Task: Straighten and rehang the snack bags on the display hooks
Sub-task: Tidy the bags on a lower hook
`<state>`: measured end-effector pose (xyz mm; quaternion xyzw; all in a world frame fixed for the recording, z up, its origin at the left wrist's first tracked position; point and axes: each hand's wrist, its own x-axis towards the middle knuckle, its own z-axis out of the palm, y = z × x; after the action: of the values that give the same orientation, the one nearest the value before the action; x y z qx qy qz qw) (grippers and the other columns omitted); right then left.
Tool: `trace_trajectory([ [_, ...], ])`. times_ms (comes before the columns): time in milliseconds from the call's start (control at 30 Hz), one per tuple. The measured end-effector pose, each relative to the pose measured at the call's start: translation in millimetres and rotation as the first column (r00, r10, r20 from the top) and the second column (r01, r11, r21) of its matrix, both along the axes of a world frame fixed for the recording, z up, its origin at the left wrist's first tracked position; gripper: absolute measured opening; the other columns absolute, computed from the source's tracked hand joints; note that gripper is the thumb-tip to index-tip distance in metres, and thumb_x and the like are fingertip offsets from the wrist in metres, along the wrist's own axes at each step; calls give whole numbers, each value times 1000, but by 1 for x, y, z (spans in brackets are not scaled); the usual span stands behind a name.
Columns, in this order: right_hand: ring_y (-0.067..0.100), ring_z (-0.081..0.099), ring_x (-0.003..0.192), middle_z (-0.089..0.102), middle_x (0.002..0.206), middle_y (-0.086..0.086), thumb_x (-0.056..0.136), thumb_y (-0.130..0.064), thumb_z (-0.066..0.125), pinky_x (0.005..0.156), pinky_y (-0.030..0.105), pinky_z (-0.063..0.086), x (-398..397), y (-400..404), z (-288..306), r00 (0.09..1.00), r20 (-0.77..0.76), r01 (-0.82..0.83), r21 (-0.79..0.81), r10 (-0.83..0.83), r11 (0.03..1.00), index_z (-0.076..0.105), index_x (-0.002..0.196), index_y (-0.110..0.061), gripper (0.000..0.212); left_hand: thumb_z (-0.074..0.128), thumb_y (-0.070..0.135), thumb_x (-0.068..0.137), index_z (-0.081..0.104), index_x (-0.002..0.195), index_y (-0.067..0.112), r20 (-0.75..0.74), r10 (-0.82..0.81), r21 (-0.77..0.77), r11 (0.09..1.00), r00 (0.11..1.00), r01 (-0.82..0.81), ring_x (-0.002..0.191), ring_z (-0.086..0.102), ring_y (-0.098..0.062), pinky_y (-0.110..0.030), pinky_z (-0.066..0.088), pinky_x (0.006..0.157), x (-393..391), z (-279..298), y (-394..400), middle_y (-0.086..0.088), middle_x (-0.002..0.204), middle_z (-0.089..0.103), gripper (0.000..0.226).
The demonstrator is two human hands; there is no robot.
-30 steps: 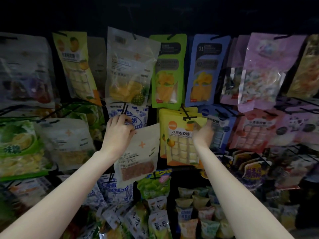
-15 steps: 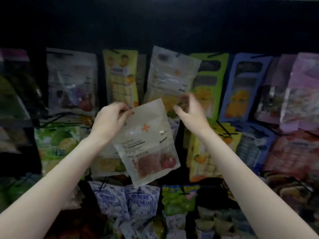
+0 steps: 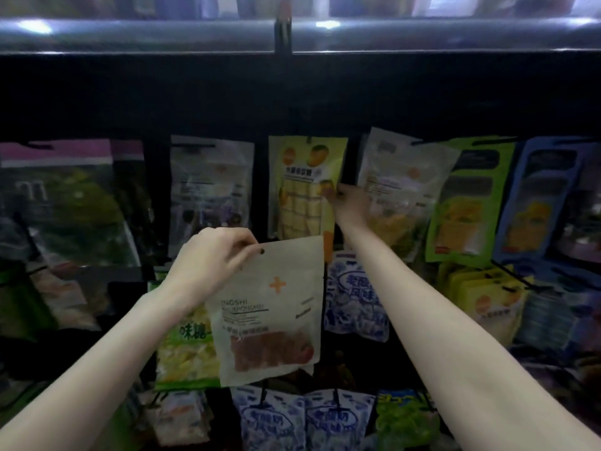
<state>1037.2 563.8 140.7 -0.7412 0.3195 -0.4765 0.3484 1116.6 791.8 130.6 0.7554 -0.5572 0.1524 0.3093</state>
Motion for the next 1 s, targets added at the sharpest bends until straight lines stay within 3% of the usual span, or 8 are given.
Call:
trace_trajectory([
  [67,19,63,94,68,106,7,97,-29,49,64,18,42,-8,8,3,997,74,31,-41,-28,999,68,108,-8,31,59,29,88,68,85,22,-41,-71,-9,997,997,70,66,63,-2,-31,53,69,3,4,4,10,75,68,12],
  [200,17,58,76,65,87,10,97,-22,47,68,29,40,-44,17,16,980,193,79,-117,-56,990,63,87,-11,22,59,27,87,70,88,19,-72,-234,25,971,970,236,72,62,4,-17,50,66,-2,10,3,18,76,64,14],
  [333,7,48,58,56,63,-5,96,-20,52,55,22,34,-90,25,35,989,148,68,-377,-13,924,62,72,-10,28,59,28,87,70,88,18,-18,-323,24,946,946,323,73,62,2,-17,49,64,-15,12,-5,17,74,64,15],
  [433,17,58,65,62,69,1,95,-21,54,61,29,44,-104,32,51,996,79,86,-550,-50,831,69,80,-4,27,59,30,85,70,85,20,-10,-393,-24,919,919,393,69,62,3,-11,47,60,-27,18,-11,20,71,63,16],
  [533,20,62,70,67,74,6,94,-24,54,65,37,50,-120,32,60,994,99,90,-578,-40,811,69,84,-2,28,56,37,81,68,82,26,-21,-444,-77,894,896,442,68,62,2,-8,45,59,-38,25,-15,19,73,65,17],
  [733,16,65,83,70,83,-3,93,-24,55,71,33,50,-205,6,28,996,89,19,-304,9,953,72,89,-13,21,55,38,80,68,85,25,-83,-460,-117,886,884,449,72,64,-3,-14,50,62,-64,20,-38,13,75,67,19],
  [833,1,62,70,68,67,-16,94,-20,56,63,28,45,-259,-15,-12,1000,13,25,-158,-23,987,69,72,-23,25,58,34,83,68,85,26,-92,-448,-61,894,889,444,72,63,-2,-18,51,65,-90,11,-67,14,74,65,13],
  [1000,32,65,82,71,80,11,84,-40,61,71,45,47,-338,-56,-92,999,-43,12,103,-7,995,73,76,-10,33,61,29,87,71,90,22,-50,-423,124,896,905,426,70,61,2,-15,49,62,-136,-5,-117,14,74,65,13],
])
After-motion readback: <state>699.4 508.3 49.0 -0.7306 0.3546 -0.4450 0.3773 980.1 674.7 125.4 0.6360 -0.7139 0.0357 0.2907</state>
